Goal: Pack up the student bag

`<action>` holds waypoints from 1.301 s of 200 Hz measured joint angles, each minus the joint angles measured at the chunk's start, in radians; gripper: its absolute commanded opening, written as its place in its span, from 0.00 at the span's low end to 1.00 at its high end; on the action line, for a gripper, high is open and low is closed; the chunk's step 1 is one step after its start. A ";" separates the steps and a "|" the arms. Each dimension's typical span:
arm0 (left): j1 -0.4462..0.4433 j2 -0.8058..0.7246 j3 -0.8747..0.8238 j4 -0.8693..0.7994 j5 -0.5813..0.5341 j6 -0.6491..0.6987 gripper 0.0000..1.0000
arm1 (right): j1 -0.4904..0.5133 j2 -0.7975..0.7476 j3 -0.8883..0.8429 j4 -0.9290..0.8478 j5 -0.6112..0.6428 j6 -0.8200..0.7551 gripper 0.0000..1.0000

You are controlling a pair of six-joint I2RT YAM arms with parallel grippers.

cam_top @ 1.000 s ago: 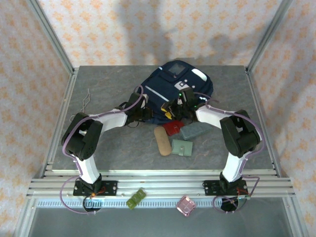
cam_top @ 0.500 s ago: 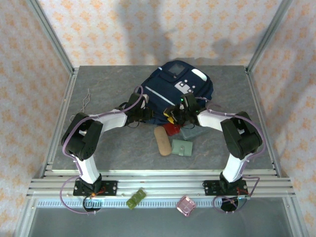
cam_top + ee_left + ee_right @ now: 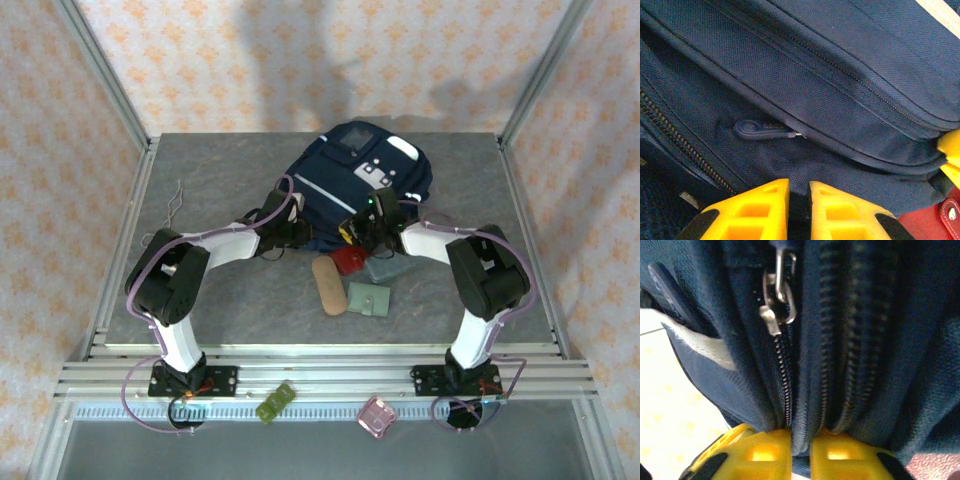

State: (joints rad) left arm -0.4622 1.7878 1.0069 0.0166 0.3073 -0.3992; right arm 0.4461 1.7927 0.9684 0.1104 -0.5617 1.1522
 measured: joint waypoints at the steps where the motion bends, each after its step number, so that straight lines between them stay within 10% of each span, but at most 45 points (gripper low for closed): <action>1: 0.000 0.000 0.000 0.000 0.000 0.000 0.17 | 0.000 0.000 0.000 0.000 0.000 0.003 0.00; 108: 0.000 -0.181 0.080 -0.056 0.027 0.008 0.49 | -0.056 -0.181 -0.015 0.062 -0.026 -0.001 0.00; 260: 0.045 -0.117 -0.060 0.226 0.154 0.024 0.64 | -0.085 -0.206 -0.019 0.144 -0.066 0.000 0.00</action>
State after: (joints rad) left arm -0.4168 1.6711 0.9470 0.2428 0.4610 -0.3756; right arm 0.3607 1.5864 0.9489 0.2546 -0.6281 1.1519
